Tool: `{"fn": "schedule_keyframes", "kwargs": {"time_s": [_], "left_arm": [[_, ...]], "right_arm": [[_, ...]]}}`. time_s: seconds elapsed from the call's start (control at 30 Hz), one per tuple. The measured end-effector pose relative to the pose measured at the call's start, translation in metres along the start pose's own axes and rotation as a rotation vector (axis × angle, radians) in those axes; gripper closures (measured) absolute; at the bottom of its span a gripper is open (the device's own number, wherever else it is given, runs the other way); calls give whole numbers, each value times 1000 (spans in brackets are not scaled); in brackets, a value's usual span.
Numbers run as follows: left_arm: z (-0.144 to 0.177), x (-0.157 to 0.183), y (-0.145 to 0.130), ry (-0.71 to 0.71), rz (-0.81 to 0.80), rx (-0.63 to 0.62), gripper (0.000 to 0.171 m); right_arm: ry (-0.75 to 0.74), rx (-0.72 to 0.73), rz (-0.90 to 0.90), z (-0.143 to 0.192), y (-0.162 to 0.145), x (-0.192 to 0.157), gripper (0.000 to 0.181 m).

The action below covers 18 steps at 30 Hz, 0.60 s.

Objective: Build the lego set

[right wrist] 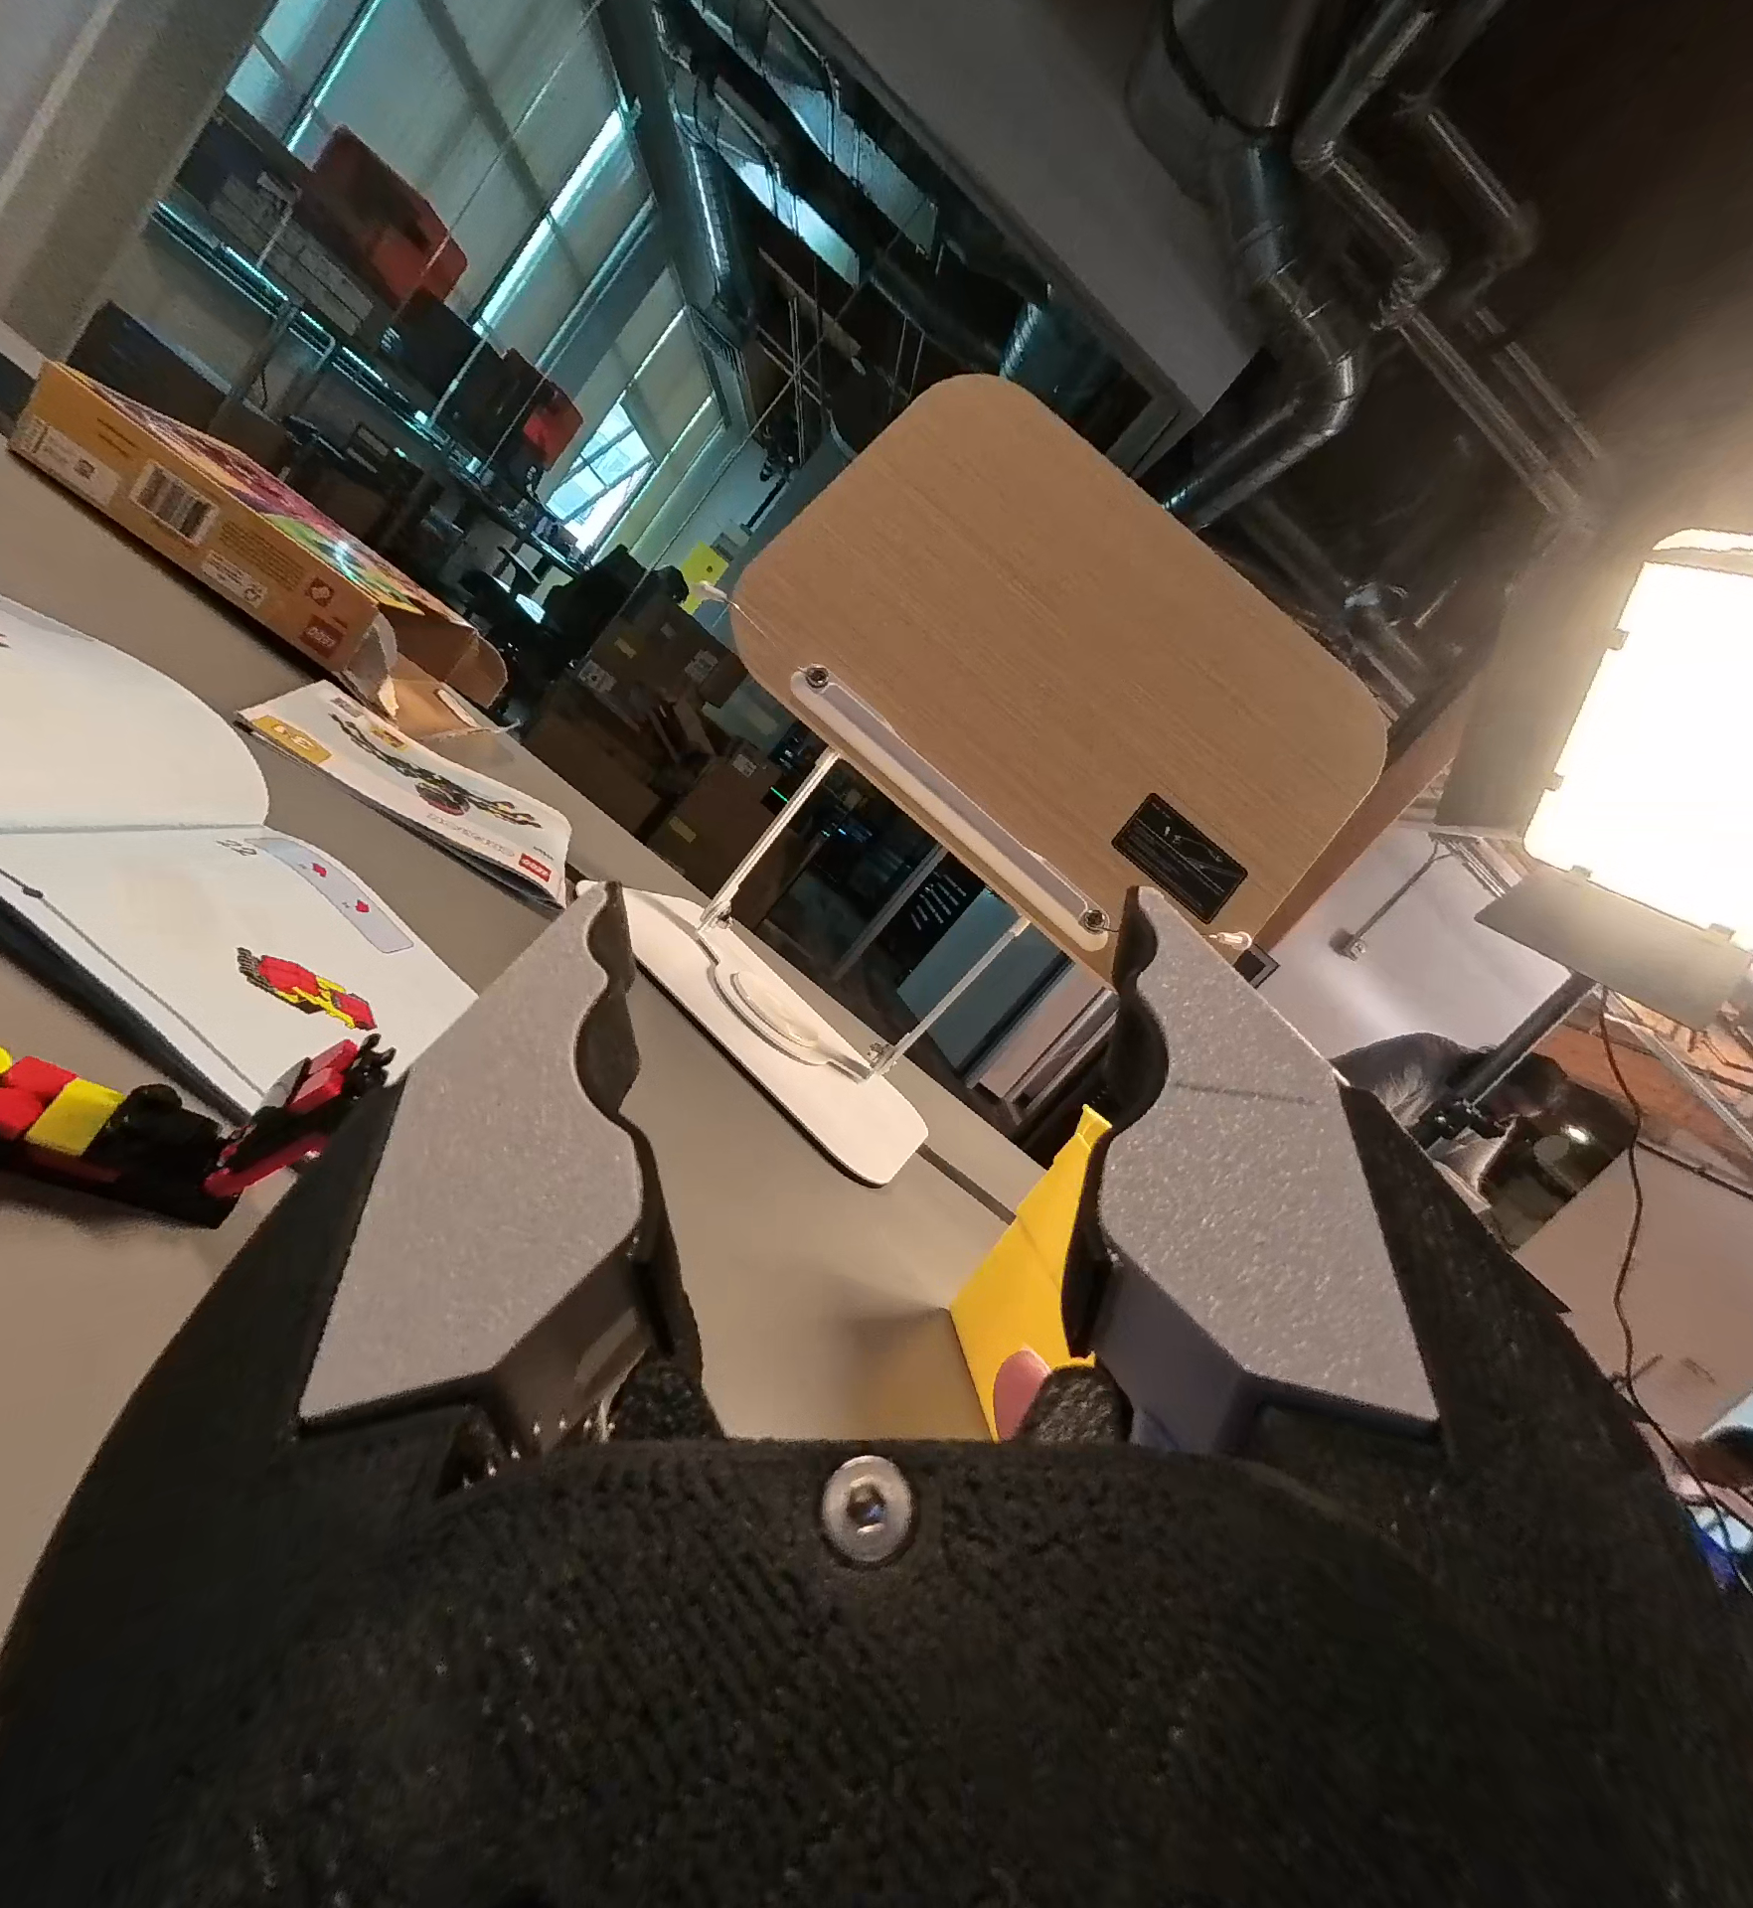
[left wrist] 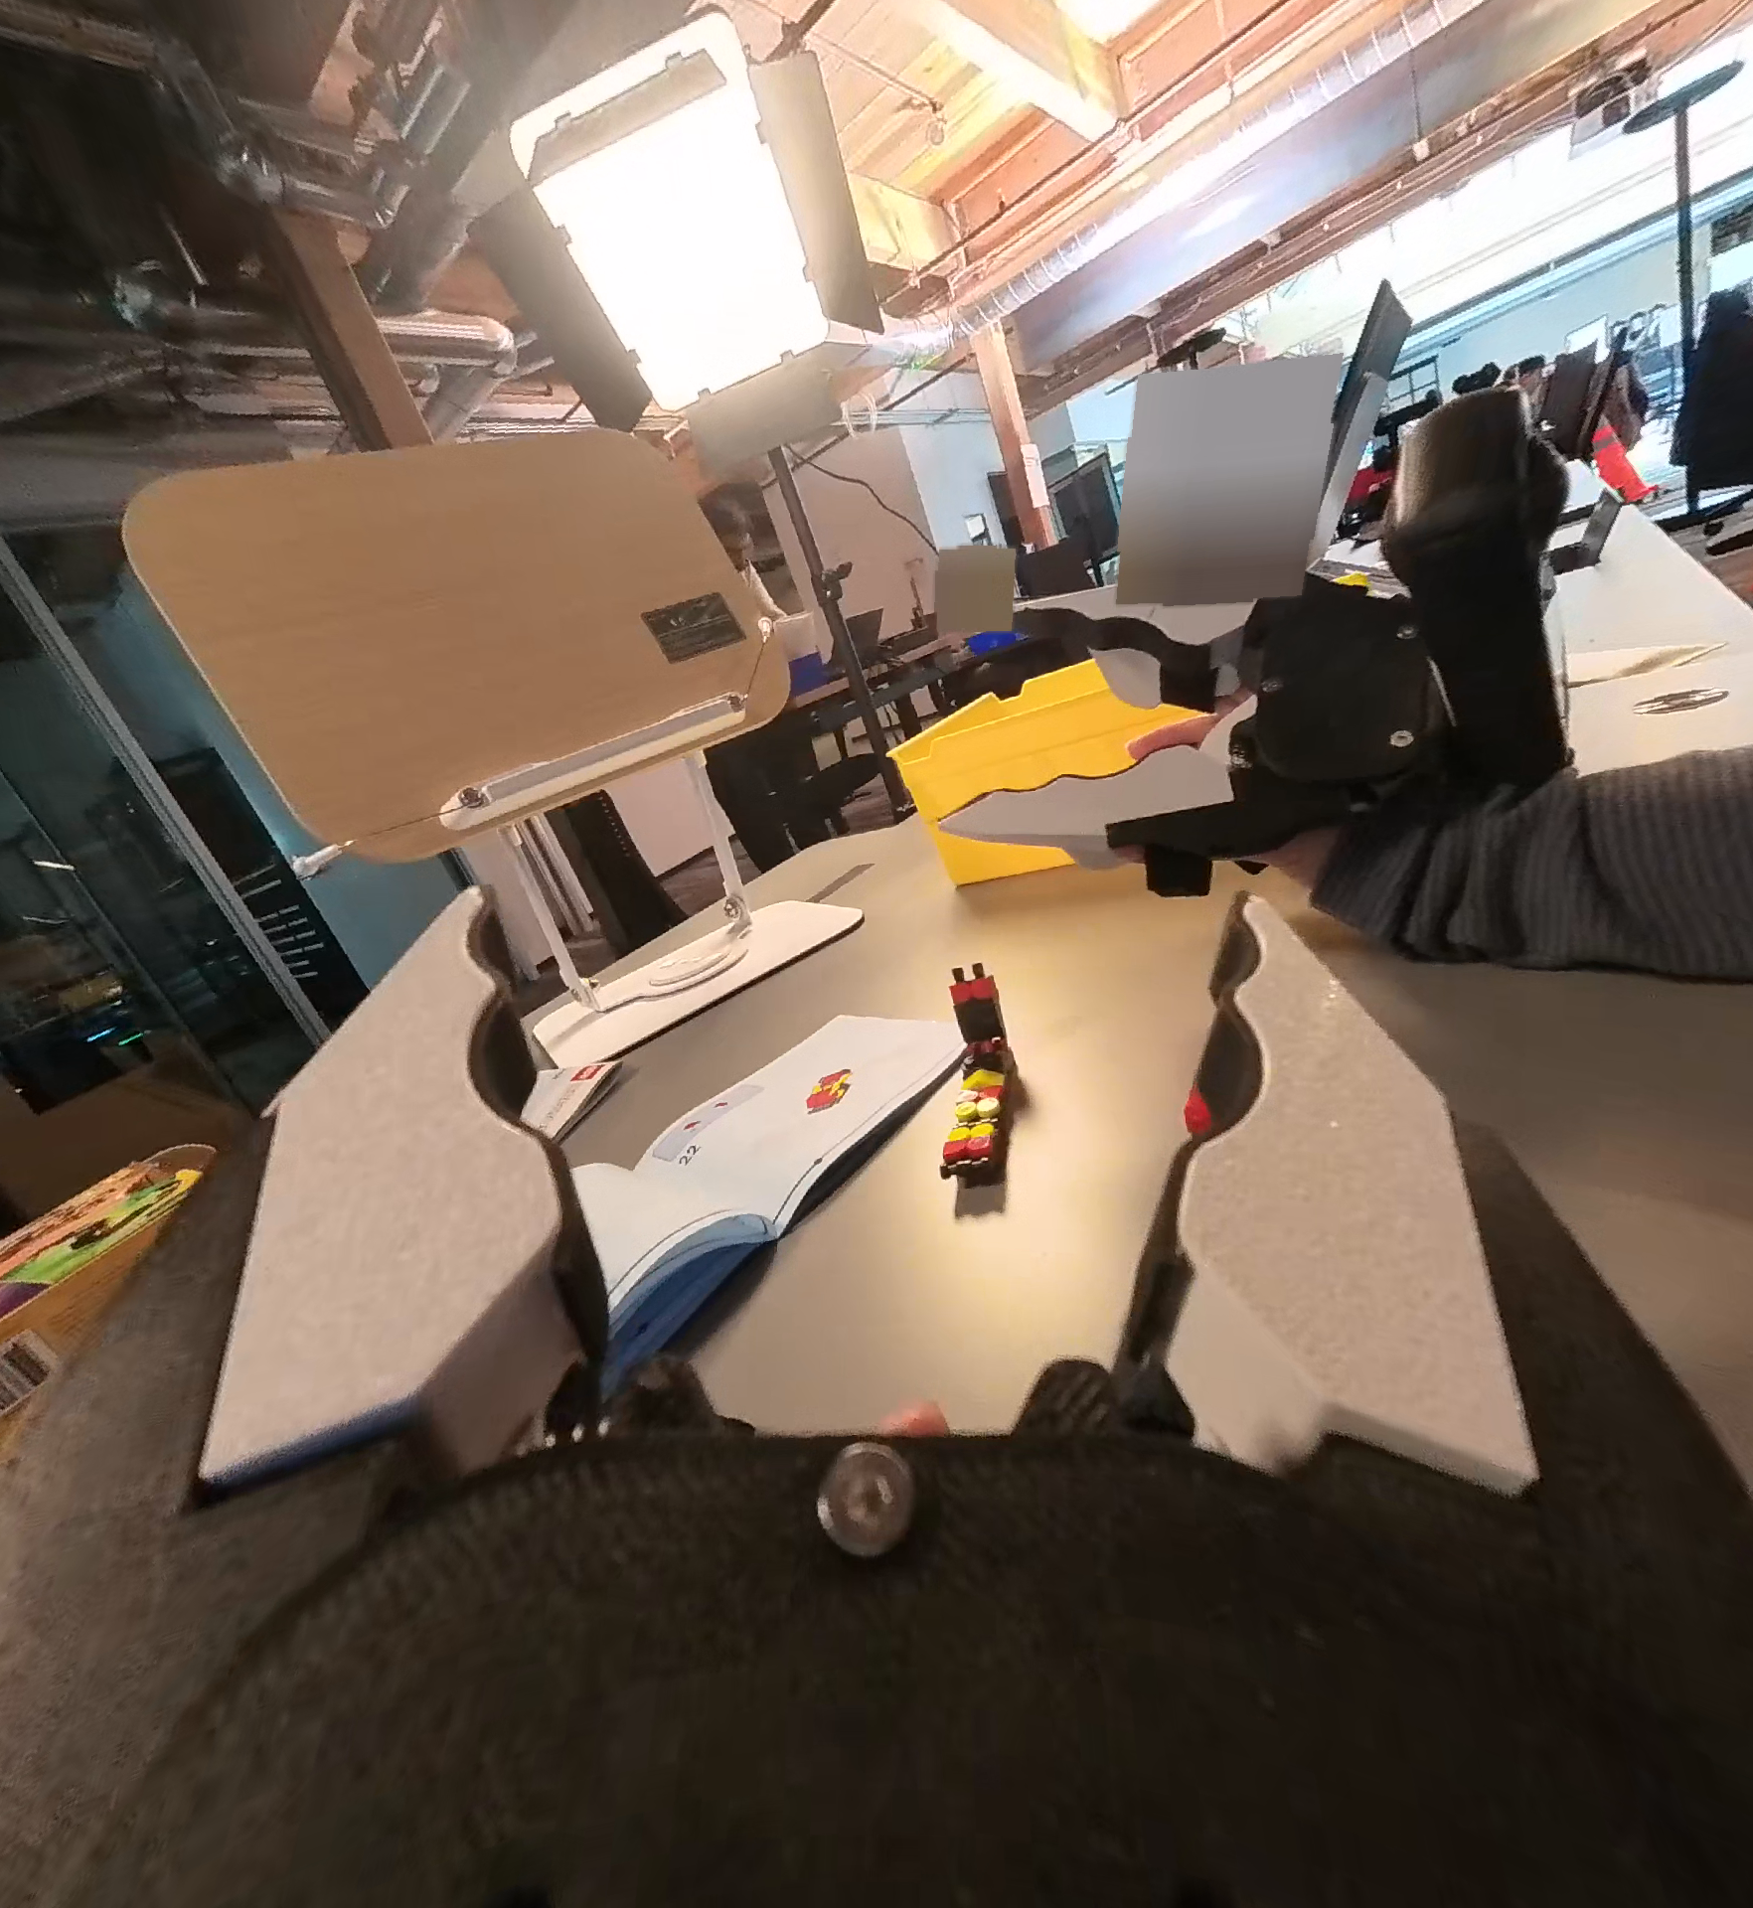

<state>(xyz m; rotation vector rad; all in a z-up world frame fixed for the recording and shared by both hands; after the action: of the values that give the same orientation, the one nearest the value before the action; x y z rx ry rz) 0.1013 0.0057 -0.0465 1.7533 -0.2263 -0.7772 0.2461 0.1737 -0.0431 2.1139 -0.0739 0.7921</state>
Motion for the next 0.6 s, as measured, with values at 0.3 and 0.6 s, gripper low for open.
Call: {"fn": "schedule_keyframes", "kwargs": {"time_s": [0.3, 0.6], "left_arm": [[-1, 2, 0, -3, -30, -10, 42], [3, 0, 2, 13, -47, -7, 42]], "right_arm": [[1, -3, -4, -1, -1, 0, 90], [-1, -9, -6, -3, -2, 0, 91]]}}
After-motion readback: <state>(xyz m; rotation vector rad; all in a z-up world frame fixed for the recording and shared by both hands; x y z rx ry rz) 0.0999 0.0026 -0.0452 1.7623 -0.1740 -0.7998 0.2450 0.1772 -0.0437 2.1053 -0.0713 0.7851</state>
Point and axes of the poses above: each gripper's, where its closed fingertips meet, z back along the fingers, y out of its top, x = y × z across the jaws, the point moved 5 cm from there along z, back along the fingers, and after that the axes turned 13 degrees about -y, right-handed, at the moved point
